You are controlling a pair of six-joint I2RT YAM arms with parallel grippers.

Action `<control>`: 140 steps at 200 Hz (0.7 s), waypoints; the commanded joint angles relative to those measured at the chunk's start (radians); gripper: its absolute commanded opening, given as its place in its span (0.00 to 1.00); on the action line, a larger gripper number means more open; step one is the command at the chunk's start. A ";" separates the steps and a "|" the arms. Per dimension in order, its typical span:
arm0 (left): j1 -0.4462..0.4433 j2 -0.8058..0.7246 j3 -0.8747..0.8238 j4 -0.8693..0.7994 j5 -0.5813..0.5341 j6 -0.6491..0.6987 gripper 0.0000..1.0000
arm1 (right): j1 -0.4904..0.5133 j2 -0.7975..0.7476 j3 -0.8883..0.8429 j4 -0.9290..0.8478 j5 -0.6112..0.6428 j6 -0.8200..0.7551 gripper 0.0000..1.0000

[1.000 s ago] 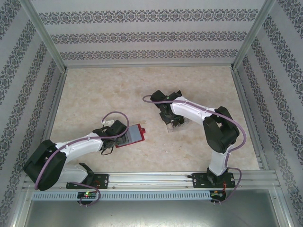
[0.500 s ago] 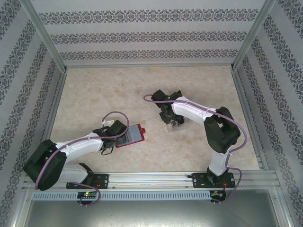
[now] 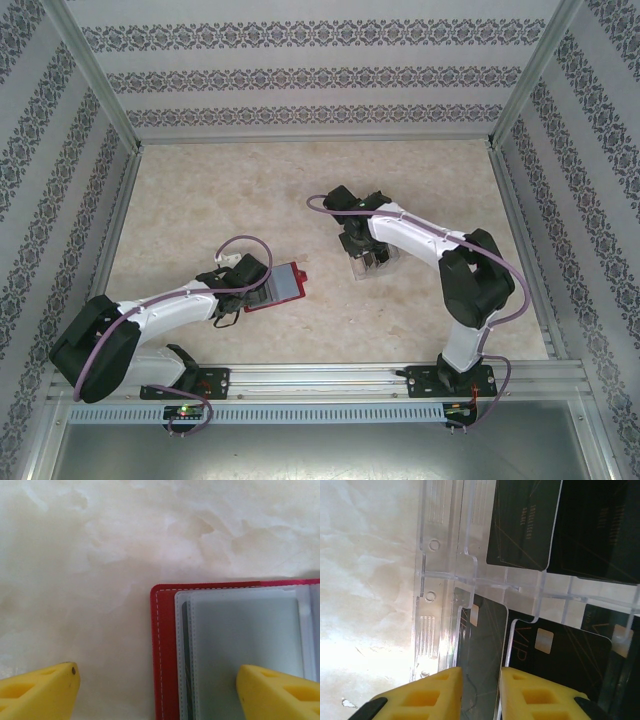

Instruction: Put the credit cards into the card holder

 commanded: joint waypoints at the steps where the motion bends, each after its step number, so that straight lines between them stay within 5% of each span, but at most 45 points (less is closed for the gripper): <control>1: -0.012 0.012 -0.010 0.004 -0.013 0.000 0.82 | -0.011 -0.023 0.011 -0.003 -0.011 0.008 0.25; 107: -0.012 0.011 -0.006 0.002 -0.013 0.003 0.82 | -0.016 -0.011 0.005 0.004 -0.036 0.003 0.00; 140: -0.012 0.013 -0.001 -0.002 -0.011 0.006 0.82 | -0.037 -0.025 0.009 0.011 -0.097 0.002 0.00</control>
